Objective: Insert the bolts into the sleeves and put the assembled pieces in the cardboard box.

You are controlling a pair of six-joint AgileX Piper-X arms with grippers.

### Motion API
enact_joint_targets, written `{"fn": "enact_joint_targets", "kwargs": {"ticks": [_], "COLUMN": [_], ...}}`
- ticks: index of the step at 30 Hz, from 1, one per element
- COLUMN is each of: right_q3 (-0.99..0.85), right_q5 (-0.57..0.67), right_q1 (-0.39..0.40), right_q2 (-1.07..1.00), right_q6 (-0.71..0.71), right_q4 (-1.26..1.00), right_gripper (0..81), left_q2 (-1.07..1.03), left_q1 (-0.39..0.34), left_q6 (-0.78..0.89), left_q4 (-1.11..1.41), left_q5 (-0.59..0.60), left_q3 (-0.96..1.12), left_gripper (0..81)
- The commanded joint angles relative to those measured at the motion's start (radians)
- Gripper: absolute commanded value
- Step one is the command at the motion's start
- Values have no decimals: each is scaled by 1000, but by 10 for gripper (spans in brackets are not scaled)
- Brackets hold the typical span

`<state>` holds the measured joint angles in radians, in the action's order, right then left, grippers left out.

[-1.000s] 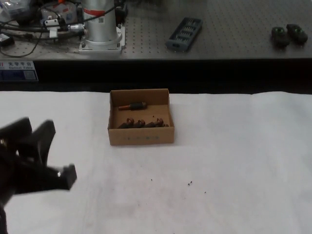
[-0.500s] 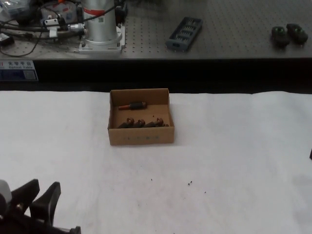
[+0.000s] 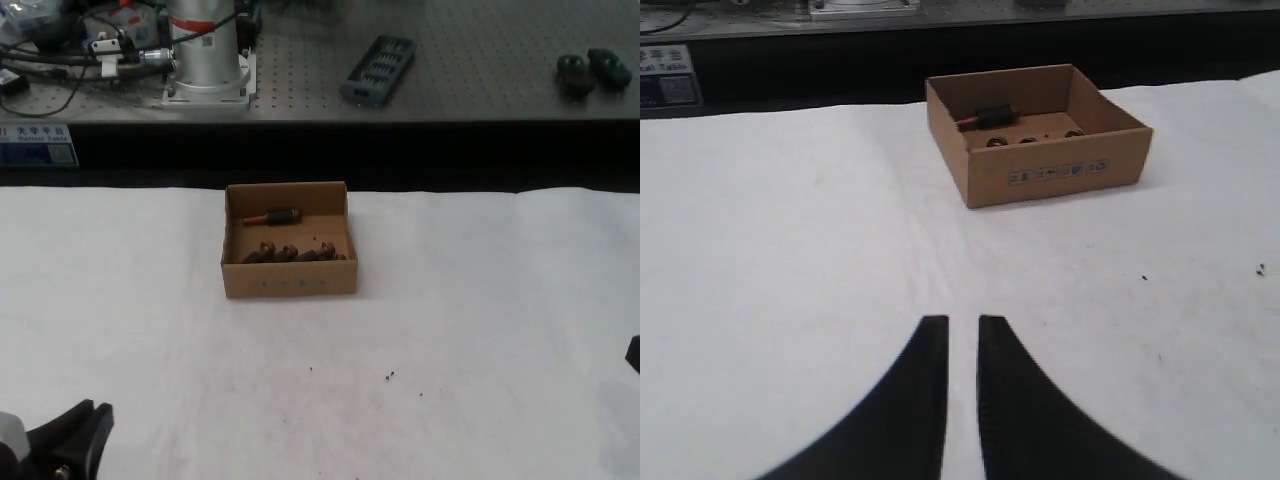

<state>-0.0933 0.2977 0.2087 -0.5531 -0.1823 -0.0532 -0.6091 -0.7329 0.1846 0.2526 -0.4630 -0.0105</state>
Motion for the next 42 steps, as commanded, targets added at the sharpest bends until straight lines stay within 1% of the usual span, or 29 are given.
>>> {"fn": "enact_joint_targets", "kwargs": {"ticks": [1, 15, 42], "right_q3": [-1, 44, 45], "right_q5": [7, 5, 5], "right_q1": [4, 4, 4], "right_q2": [12, 12, 12], "right_q6": [-5, -5, -5], "right_q4": [-21, -15, -6], "right_gripper": [25, 25, 25], "left_q2": [8, 8, 8], "left_q1": [-4, -4, -4], "left_q6": [-81, -82, -82], "left_q4": [42, 63, 63], "left_q5": [98, 102, 102], "left_q3": [11, 11, 11], "left_gripper": [85, 85, 85]}}
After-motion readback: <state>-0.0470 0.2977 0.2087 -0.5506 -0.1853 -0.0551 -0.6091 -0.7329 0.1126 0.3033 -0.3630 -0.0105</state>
